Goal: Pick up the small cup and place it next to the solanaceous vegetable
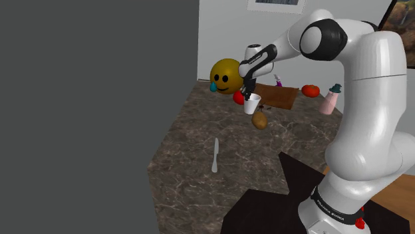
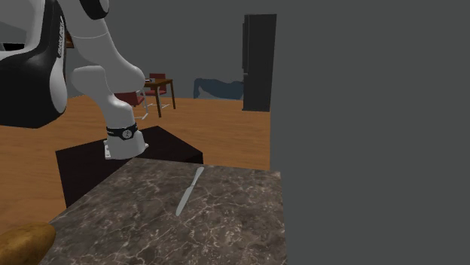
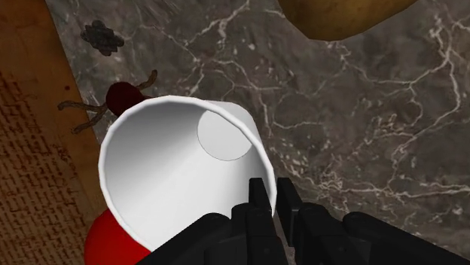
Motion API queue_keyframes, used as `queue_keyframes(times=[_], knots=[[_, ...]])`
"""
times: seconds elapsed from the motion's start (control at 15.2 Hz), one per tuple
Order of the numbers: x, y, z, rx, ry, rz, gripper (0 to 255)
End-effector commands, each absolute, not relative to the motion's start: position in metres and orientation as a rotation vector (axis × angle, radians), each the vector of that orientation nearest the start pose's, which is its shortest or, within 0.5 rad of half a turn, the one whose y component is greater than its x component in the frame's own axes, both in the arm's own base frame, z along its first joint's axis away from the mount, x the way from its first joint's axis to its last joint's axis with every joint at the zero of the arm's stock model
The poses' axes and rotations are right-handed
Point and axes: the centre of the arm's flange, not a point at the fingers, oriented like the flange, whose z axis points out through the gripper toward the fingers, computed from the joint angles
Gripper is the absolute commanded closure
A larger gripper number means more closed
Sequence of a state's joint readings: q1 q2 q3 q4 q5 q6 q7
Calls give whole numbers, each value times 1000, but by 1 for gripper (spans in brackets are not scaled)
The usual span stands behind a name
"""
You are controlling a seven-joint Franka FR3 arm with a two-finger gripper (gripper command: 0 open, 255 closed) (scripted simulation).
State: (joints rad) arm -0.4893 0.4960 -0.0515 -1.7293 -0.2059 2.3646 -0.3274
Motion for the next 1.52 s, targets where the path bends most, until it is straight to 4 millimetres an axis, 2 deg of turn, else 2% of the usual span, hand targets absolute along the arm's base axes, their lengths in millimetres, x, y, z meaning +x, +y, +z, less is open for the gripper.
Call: queue_keyframes(times=[0.0,0.2,0.66,0.73,1.06,1.32,1.45], knots=[[583,-348,299,-3359,115,-85,255],[583,-348,284,-3359,115,-85,255],[583,-348,284,-3359,115,-85,255],[584,-346,284,-3359,115,-85,0],[583,-348,284,-3359,115,-85,0],[581,-337,333,-3359,115,-85,0],[581,-337,333,-3359,115,-85,0]])
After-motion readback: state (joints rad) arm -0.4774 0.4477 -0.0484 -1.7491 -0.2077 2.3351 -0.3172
